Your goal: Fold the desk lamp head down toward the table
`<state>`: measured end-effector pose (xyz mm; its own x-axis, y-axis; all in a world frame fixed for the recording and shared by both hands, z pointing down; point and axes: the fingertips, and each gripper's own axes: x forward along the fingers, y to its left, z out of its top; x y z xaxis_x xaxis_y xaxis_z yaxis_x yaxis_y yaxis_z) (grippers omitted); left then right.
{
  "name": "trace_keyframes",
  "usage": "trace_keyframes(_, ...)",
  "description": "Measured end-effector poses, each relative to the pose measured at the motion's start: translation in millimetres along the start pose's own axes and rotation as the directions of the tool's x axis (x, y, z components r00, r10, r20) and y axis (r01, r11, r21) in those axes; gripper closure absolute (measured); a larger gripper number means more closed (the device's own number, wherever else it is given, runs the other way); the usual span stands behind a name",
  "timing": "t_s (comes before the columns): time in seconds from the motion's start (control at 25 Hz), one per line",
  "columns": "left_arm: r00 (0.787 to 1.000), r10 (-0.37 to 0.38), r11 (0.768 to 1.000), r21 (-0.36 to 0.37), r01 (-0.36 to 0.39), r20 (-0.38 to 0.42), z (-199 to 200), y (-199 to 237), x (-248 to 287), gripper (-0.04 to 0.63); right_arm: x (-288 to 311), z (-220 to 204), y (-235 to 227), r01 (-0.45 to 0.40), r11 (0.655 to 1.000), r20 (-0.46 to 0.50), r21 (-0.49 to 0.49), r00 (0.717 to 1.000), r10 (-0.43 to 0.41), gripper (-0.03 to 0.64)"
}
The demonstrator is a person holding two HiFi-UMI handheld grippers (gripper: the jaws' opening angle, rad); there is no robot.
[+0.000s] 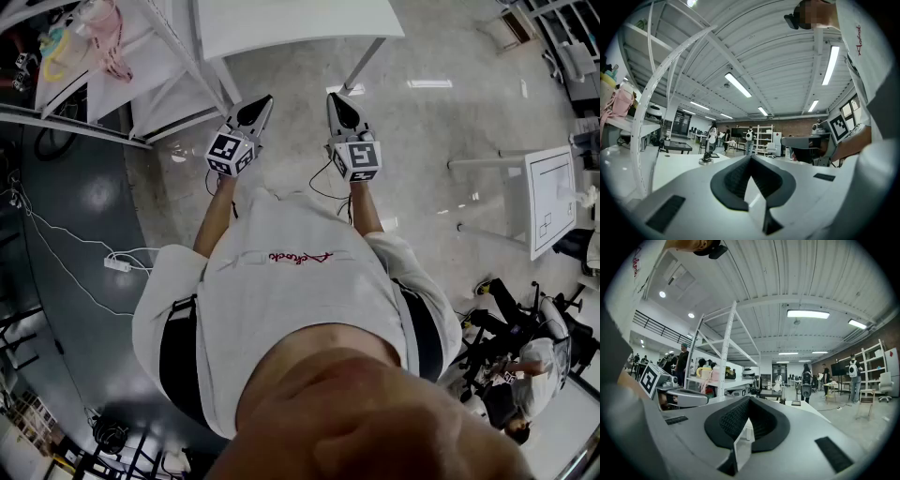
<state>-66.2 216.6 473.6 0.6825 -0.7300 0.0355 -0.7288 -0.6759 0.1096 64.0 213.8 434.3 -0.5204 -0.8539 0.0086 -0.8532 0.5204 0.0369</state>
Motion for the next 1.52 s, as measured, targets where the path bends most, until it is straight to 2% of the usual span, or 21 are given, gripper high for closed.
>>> trace_keyframes(0.52, 1.000, -0.026, 1.000, 0.015, 0.026, 0.005, 2, 7, -4, 0.571, 5, 2, 13, 0.007, 1.000, 0.004, -0.002, 1.000, -0.007, 0.597)
trace_keyframes(0.8, 0.999, -0.054, 0.998, 0.016, 0.054, 0.001, 1, 18, -11, 0.571, 10, 3, 20, 0.040, 0.999, 0.005, -0.010, 0.999, -0.040, 0.597)
trace_keyframes(1.24, 0.996, -0.093, 0.996, 0.008, 0.093, -0.004, -3, 28, -16, 0.571, 15, -9, 45, 0.044, 0.999, -0.027, -0.015, 0.999, -0.045, 0.597)
trace_keyframes(1.52, 0.995, -0.103, 0.995, 0.017, 0.103, 0.000, -2, 33, -5, 0.571, 20, -11, 37, 0.047, 0.999, -0.026, -0.014, 0.999, -0.047, 0.597)
